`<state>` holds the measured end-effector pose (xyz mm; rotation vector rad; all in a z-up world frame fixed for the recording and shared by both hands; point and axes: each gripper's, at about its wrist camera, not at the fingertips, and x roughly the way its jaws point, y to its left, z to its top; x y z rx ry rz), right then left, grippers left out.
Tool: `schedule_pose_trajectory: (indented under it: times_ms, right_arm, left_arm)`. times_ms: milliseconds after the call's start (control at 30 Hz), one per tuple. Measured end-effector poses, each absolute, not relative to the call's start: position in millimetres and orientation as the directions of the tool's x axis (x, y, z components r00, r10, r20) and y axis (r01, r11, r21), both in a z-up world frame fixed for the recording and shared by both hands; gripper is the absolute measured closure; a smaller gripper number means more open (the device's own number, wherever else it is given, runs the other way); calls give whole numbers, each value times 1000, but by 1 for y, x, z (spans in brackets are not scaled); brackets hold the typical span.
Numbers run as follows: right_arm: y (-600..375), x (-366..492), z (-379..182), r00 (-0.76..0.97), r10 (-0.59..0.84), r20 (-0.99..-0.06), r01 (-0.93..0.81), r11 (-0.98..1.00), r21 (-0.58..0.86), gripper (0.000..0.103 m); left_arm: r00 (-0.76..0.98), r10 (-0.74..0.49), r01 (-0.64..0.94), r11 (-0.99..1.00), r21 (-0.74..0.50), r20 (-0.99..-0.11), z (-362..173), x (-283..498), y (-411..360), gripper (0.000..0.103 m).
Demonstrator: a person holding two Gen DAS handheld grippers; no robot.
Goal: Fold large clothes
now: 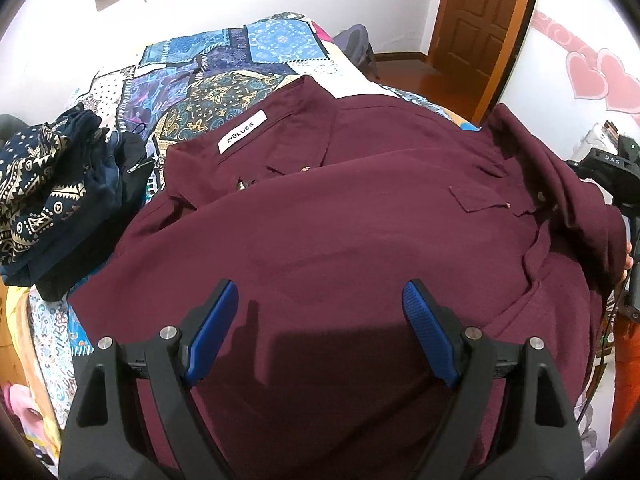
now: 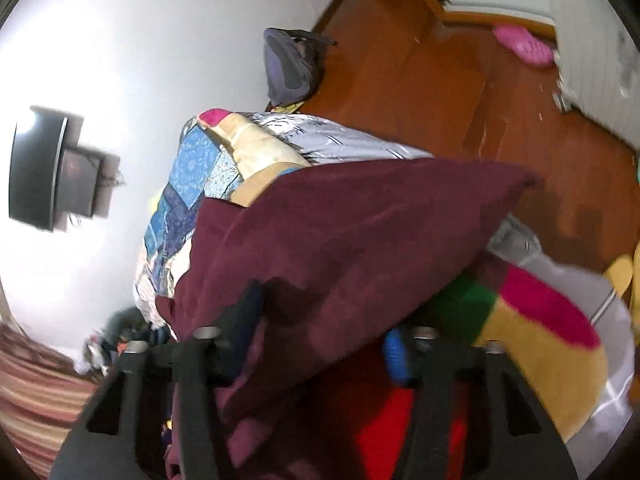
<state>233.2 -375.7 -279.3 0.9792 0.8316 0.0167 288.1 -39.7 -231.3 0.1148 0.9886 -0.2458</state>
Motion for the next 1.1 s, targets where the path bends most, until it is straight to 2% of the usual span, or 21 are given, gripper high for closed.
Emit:
schedule_pose_trajectory:
  times_ms: [33, 133, 367, 567, 700, 933, 1000, 1033, 1100]
  right_arm:
    - [-371, 236, -273, 693, 360, -624, 328, 614, 718, 77]
    - [-369, 231, -257, 707, 303, -639, 309, 680, 665, 88]
    - [-329, 223, -187, 779, 231, -582, 165, 821, 547, 91]
    - [-250, 217, -135, 785, 334, -522, -72, 886, 458, 92]
    - [-197, 214, -142, 735, 409, -541, -189, 889, 417, 92]
    - [-132, 215, -228, 523, 414, -745, -251, 910, 330, 88]
    - [-129, 210, -233, 520, 399, -755, -259, 916, 306, 88]
    - [-129, 206, -229, 526, 393, -754, -265, 918, 293, 86]
    - [-131, 202, -222, 497, 415, -762, -282, 908, 310, 75]
  left_arm:
    - [525, -153, 256, 966, -15, -837, -231, 288, -39, 19]
    - [530, -157, 254, 967, -20, -834, -230, 288, -37, 19]
    - [575, -153, 244, 970, -11, -803, -216, 277, -24, 19]
    - [621, -159, 198, 979, -42, -767, -197, 266, 7, 19]
    - [638, -167, 179, 982, -65, -751, -189, 255, 25, 19]
    - [655, -136, 152, 987, -48, -743, -188, 234, 41, 19]
    - [655, -130, 145, 988, -46, -745, -188, 231, 42, 19]
    - [656, -131, 145, 988, -47, -744, -188, 230, 42, 19]
    - [659, -130, 145, 988, -45, -741, -186, 230, 40, 19]
